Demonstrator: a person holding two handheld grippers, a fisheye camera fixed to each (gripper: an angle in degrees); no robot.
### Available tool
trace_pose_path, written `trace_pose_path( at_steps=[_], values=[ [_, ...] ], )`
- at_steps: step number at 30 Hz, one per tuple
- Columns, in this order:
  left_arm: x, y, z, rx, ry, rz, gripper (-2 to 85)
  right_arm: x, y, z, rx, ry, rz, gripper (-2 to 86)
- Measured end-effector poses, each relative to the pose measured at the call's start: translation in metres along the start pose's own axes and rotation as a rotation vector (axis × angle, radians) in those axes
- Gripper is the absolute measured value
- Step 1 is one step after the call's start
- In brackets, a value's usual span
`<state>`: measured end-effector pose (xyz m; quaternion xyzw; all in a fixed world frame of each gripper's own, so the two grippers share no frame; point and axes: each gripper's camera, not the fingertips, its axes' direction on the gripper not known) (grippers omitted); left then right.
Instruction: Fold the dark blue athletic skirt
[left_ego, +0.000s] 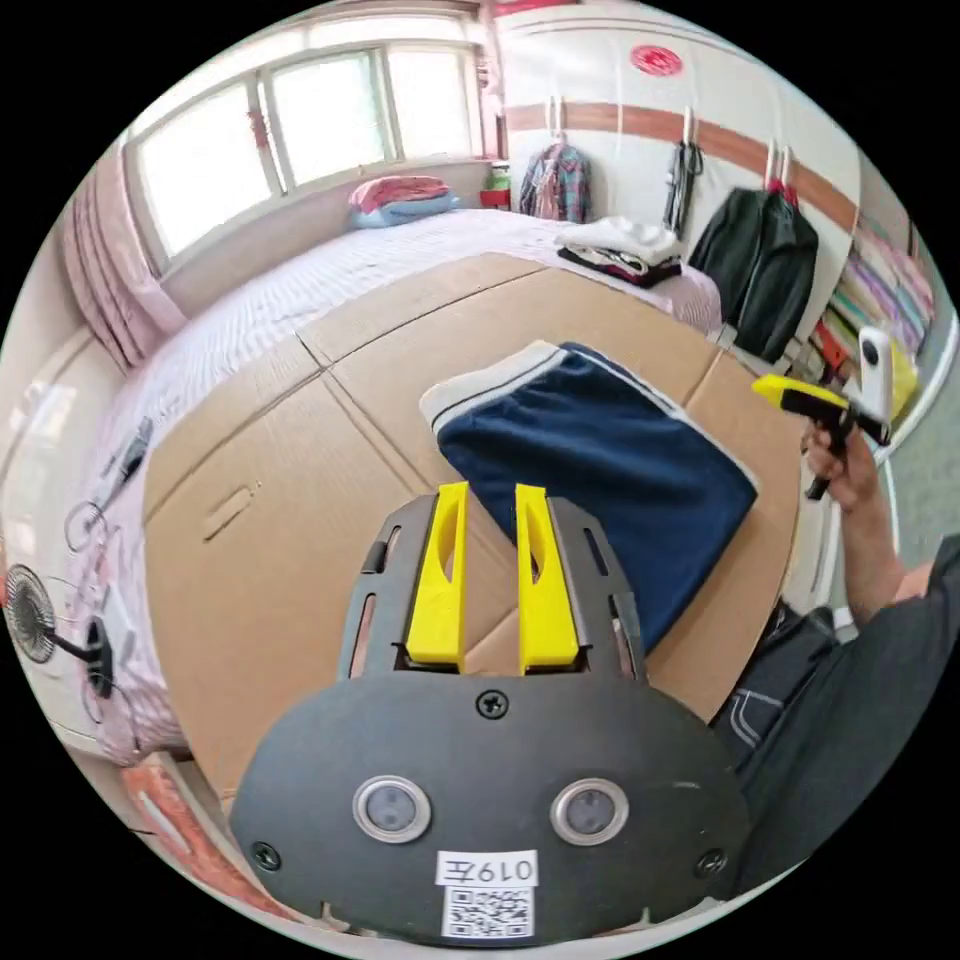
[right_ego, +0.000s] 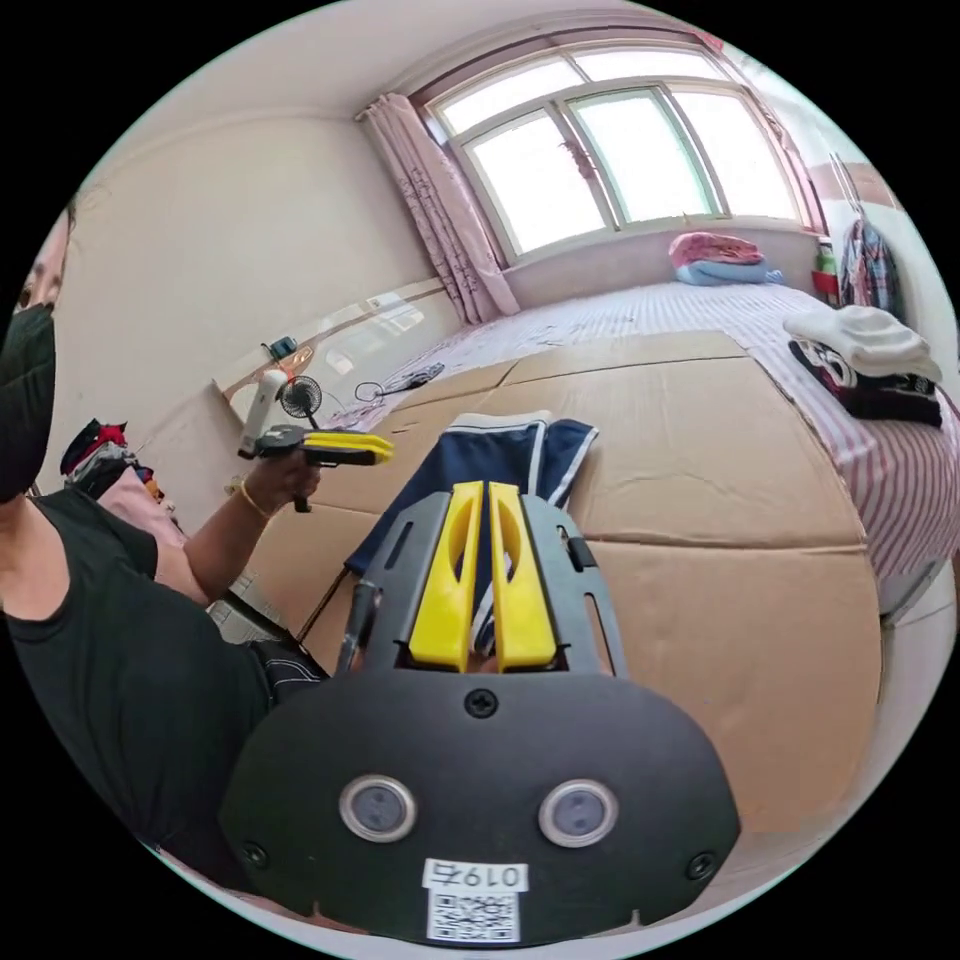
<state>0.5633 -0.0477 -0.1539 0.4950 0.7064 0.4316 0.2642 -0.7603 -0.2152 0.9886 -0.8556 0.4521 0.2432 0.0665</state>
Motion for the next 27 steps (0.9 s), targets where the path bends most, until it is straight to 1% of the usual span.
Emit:
trace_pose_path(
  at_steps=[2, 6, 8, 11, 12, 17, 21, 24, 25, 27],
  values=[
    [-0.067, -0.047, 0.011, 0.028, 0.148, -0.144, 6.9, 0.009, -0.027, 0.046, -0.073, -0.008, -0.064, 4.2],
    [-0.145, -0.105, 0.025, 0.049, 0.300, -0.302, 7.2, 0.035, -0.058, 0.113, -0.175, -0.004, -0.086, 7.7],
    [-0.189, -0.137, 0.035, 0.039, 0.428, -0.387, 7.7, 0.058, -0.070, 0.155, -0.230, -0.037, -0.067, 9.5],
    [-0.228, -0.173, 0.045, -0.007, 0.463, -0.442, 8.4, 0.091, -0.076, 0.198, -0.258, -0.074, -0.005, 10.5],
    [-0.234, -0.180, 0.047, -0.021, 0.471, -0.447, 8.5, 0.098, -0.077, 0.206, -0.265, -0.084, 0.008, 10.6],
    [-0.275, -0.231, 0.057, -0.071, 0.658, -0.472, 9.1, 0.136, -0.076, 0.269, -0.311, -0.136, 0.078, 10.7],
    [-0.287, -0.261, 0.056, -0.073, 0.705, -0.470, 8.7, 0.154, -0.069, 0.304, -0.338, -0.165, 0.117, 9.0],
    [-0.291, -0.282, 0.048, -0.060, 0.703, -0.453, 8.1, 0.163, -0.060, 0.321, -0.332, -0.130, 0.131, 5.0],
    [-0.291, -0.290, 0.044, -0.049, 0.704, -0.441, 7.9, 0.165, -0.056, 0.323, -0.313, -0.110, 0.125, 2.4],
    [-0.291, -0.301, 0.038, -0.032, 0.707, -0.427, 7.5, 0.166, -0.049, 0.323, -0.276, -0.106, 0.113, 0.9]
  ],
)
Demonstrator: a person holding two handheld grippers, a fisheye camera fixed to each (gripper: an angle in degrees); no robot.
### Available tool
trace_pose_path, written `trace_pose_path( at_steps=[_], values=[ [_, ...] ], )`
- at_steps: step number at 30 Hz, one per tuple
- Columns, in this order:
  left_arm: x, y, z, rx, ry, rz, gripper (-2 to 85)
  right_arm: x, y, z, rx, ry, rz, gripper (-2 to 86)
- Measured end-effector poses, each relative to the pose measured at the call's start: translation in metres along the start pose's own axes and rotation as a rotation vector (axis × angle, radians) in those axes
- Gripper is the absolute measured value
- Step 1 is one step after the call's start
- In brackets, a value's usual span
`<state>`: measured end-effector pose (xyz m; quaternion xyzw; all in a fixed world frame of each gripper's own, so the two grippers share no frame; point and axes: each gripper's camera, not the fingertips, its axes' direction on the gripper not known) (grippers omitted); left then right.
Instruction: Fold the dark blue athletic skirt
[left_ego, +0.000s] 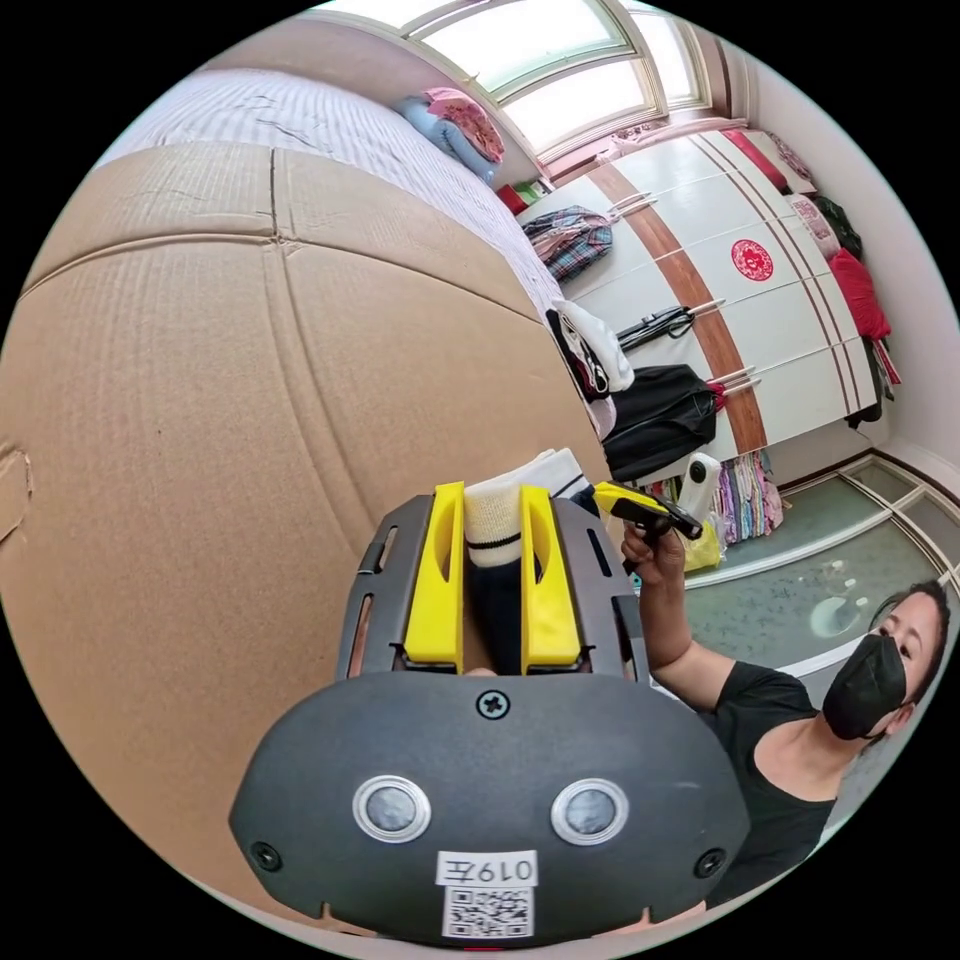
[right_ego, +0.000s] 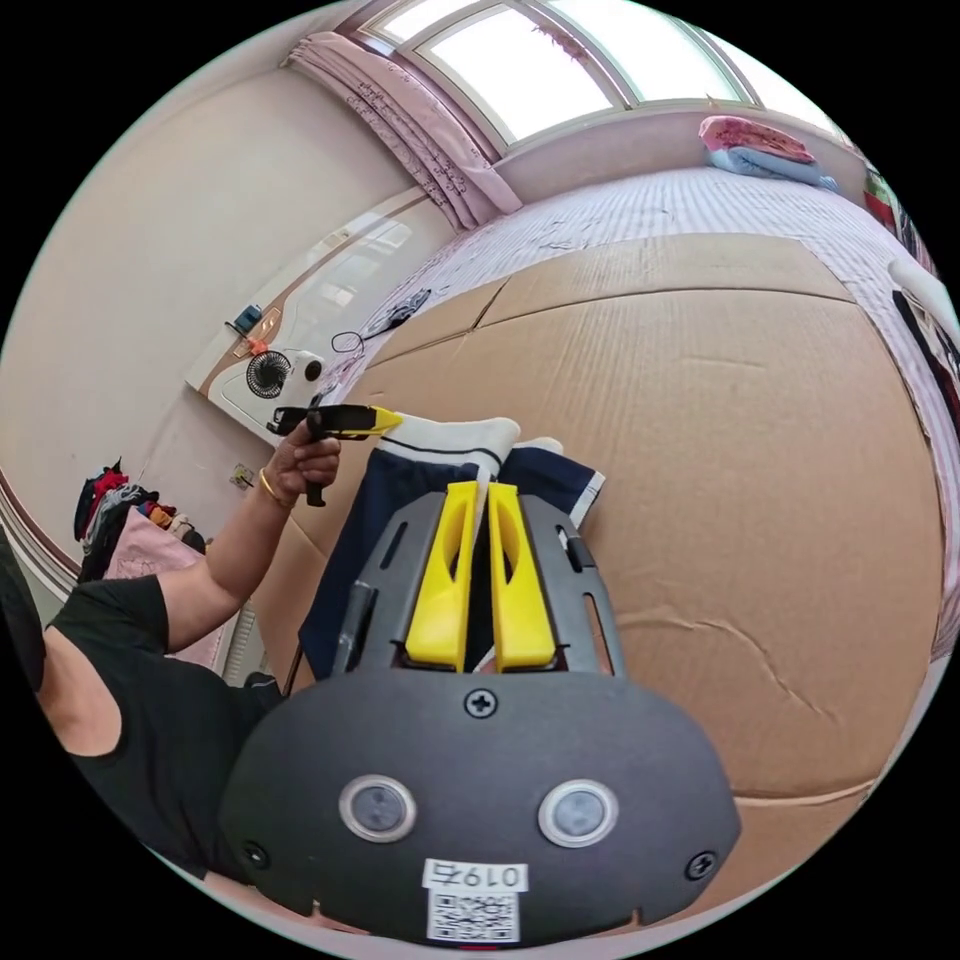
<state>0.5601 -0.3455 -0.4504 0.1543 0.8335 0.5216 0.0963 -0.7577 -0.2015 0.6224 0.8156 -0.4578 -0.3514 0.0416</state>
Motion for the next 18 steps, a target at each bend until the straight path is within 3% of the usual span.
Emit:
trace_pose_path(
  at_steps=[5, 12, 18],
  values=[
    [0.025, -0.022, 0.006, 0.040, -0.029, 0.049, 6.9, 0.007, 0.019, 0.024, 0.021, 0.101, -0.018, -0.4],
    [0.047, -0.045, 0.030, 0.017, -0.098, 0.047, 7.1, 0.036, 0.037, 0.053, 0.023, 0.046, 0.046, 0.1],
    [0.115, -0.067, 0.024, 0.076, -0.233, 0.212, 8.8, 0.025, 0.056, 0.054, 0.030, 0.064, -0.025, 6.7]
  ],
)
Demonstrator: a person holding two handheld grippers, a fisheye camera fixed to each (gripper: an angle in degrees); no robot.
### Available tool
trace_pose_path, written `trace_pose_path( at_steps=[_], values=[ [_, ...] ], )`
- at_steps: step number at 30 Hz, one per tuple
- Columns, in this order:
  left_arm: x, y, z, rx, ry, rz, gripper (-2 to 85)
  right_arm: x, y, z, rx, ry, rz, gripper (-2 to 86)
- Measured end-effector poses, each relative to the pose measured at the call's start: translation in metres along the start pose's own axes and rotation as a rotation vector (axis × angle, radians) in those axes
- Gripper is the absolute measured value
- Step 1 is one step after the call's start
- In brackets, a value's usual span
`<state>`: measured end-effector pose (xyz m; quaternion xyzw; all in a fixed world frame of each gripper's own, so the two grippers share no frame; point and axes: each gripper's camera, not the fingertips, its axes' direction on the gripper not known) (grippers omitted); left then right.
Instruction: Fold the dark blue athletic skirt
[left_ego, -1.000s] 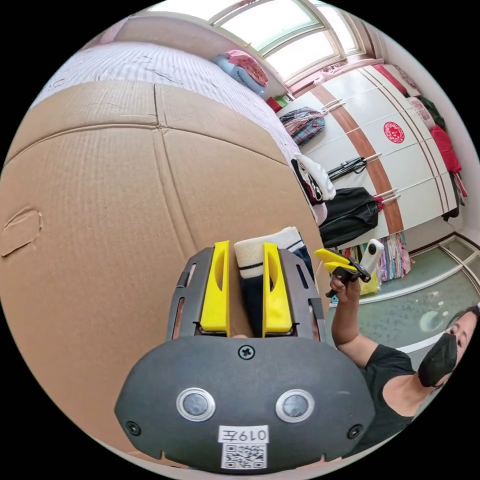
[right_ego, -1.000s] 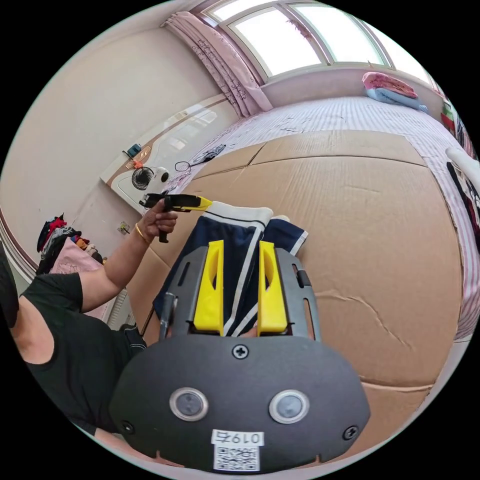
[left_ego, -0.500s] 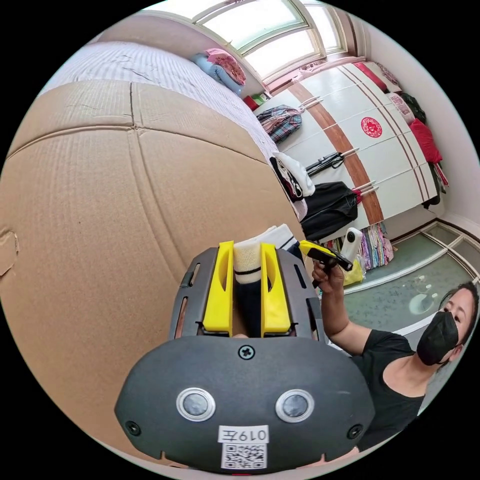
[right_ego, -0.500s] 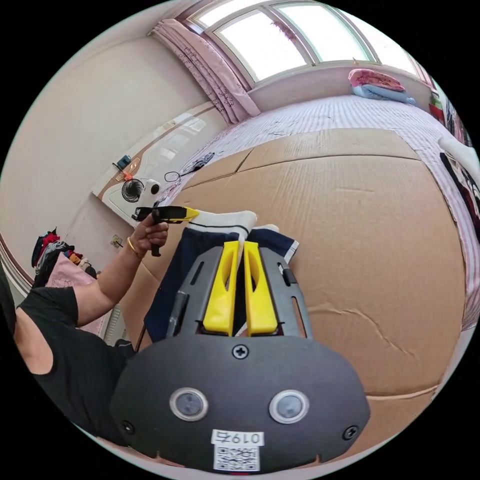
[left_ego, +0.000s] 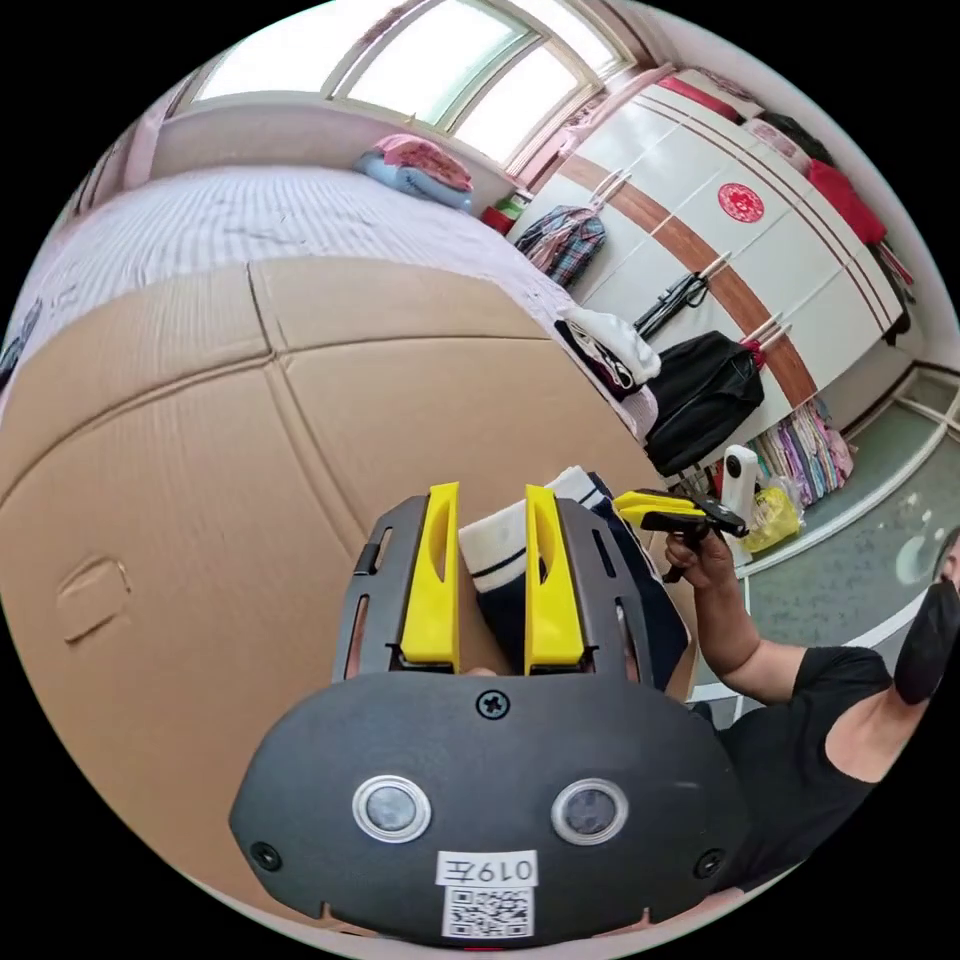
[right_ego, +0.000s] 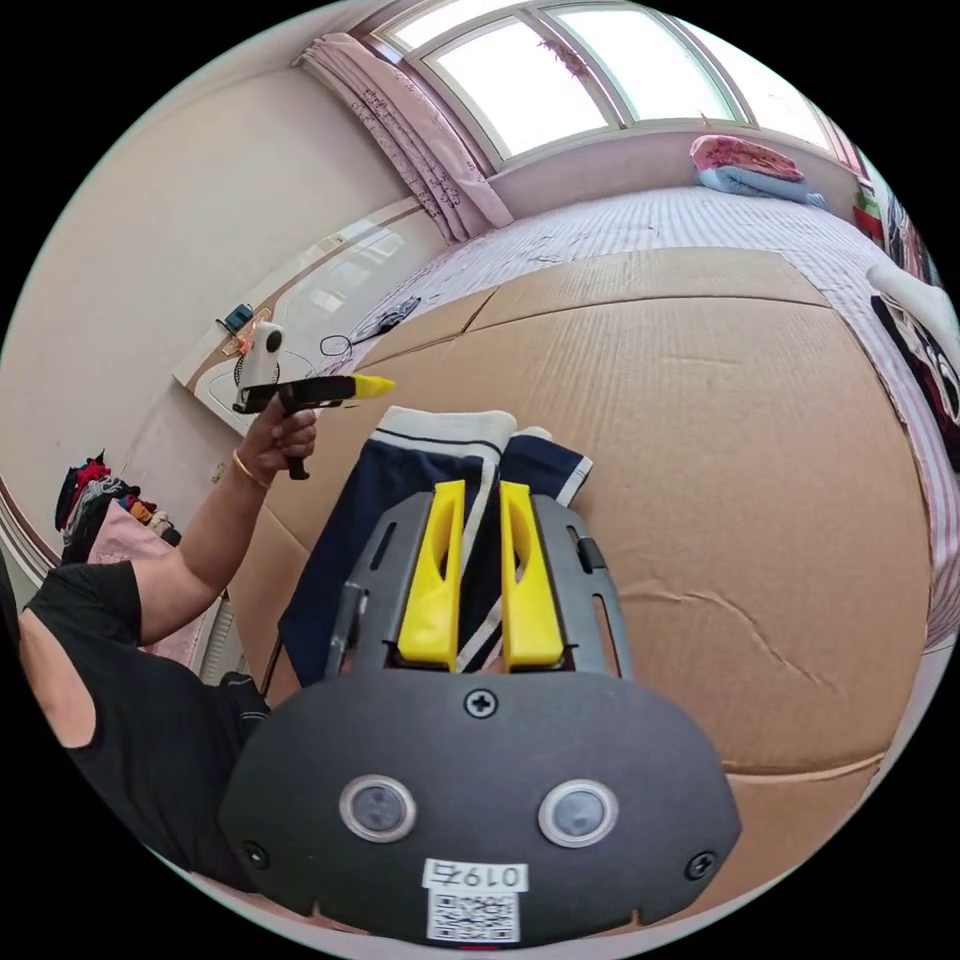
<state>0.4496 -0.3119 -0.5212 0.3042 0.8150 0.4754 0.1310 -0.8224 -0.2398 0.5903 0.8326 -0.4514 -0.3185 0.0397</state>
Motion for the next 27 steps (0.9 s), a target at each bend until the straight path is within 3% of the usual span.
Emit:
trace_pose_path(
  at_steps=[3, 10, 17, 27],
  values=[
    [0.056, -0.036, 0.008, -0.021, 0.011, 0.207, 9.6, -0.004, 0.012, -0.001, -0.006, -0.014, -0.008, 8.7],
    [0.154, -0.110, 0.165, -0.435, -0.005, 0.546, 10.5, -0.019, 0.042, 0.018, -0.078, 0.010, -0.032, 9.7],
    [0.171, -0.139, 0.247, -0.558, 0.167, 0.581, 8.3, -0.014, 0.068, 0.019, -0.063, -0.037, -0.018, 8.6],
    [0.183, -0.156, 0.298, -0.626, 0.079, 0.575, 6.6, -0.017, 0.089, 0.020, -0.044, -0.013, -0.018, 8.7]
  ],
)
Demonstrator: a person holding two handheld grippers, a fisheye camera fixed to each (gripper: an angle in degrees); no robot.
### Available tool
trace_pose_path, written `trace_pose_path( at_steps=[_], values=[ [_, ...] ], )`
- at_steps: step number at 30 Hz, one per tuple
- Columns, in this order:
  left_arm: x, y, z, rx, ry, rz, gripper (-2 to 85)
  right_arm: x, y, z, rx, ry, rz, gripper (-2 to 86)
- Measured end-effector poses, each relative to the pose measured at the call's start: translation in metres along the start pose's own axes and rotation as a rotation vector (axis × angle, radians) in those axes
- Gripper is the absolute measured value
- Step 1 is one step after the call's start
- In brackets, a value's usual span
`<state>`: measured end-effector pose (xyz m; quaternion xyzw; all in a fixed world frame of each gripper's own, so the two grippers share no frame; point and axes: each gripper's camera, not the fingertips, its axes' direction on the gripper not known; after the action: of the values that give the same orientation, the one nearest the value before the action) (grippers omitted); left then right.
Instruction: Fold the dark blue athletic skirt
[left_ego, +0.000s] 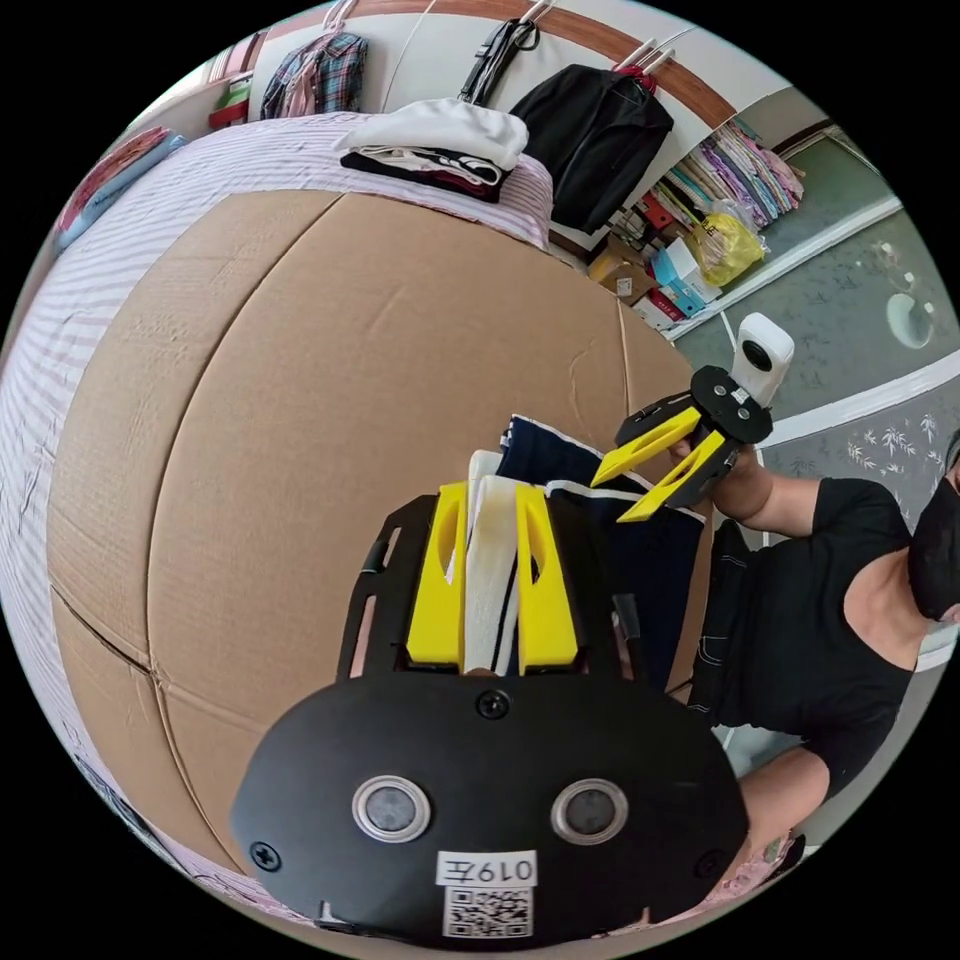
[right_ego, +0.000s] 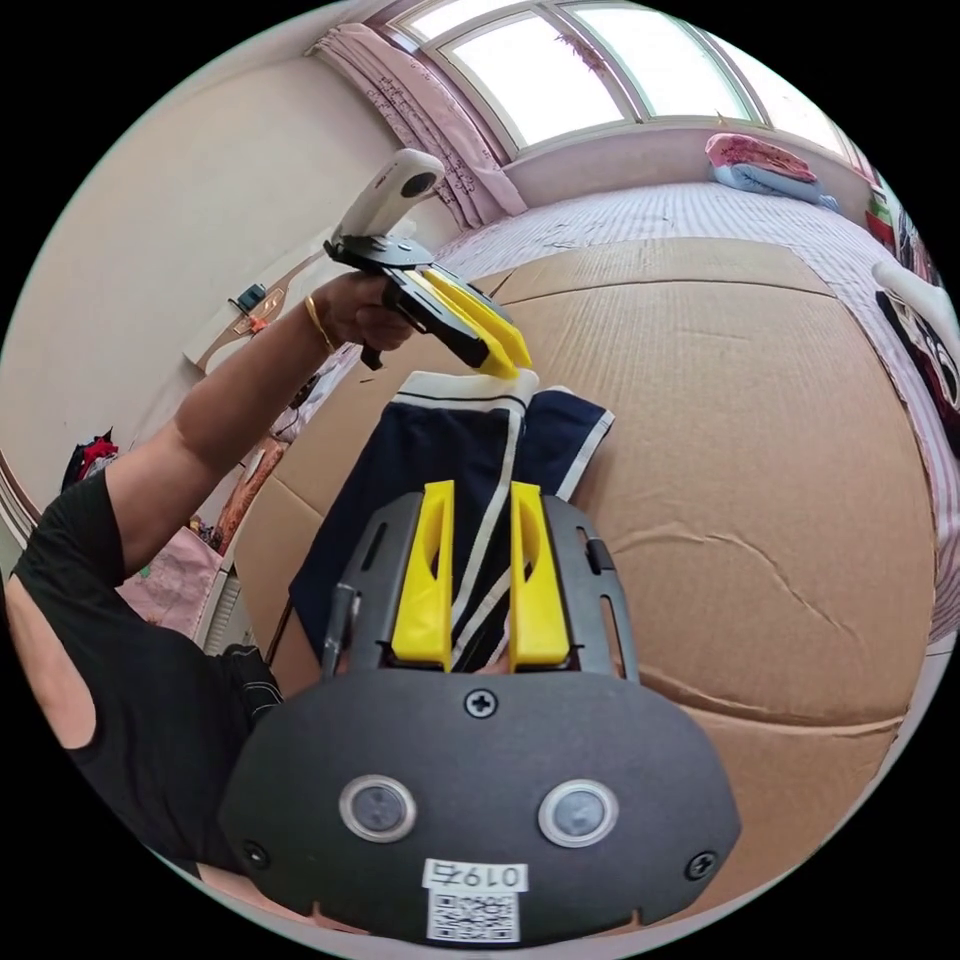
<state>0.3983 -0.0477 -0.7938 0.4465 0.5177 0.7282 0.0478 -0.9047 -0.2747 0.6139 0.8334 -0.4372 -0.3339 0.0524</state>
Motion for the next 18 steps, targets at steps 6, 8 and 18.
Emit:
trace_pose_path(
  at_steps=[6, 8, 18],
  values=[
    [-0.013, -0.020, 0.023, -0.034, 0.042, 0.017, 4.3, -0.005, 0.012, 0.001, -0.018, 0.015, -0.008, 8.7],
    [-0.016, -0.026, 0.028, -0.036, 0.045, 0.032, 2.9, -0.006, 0.018, -0.005, 0.011, 0.009, -0.010, 8.2],
    [-0.030, -0.022, 0.022, 0.088, 0.121, 0.135, 0.7, -0.009, 0.036, -0.010, 0.008, -0.011, -0.031, 10.9]
  ],
)
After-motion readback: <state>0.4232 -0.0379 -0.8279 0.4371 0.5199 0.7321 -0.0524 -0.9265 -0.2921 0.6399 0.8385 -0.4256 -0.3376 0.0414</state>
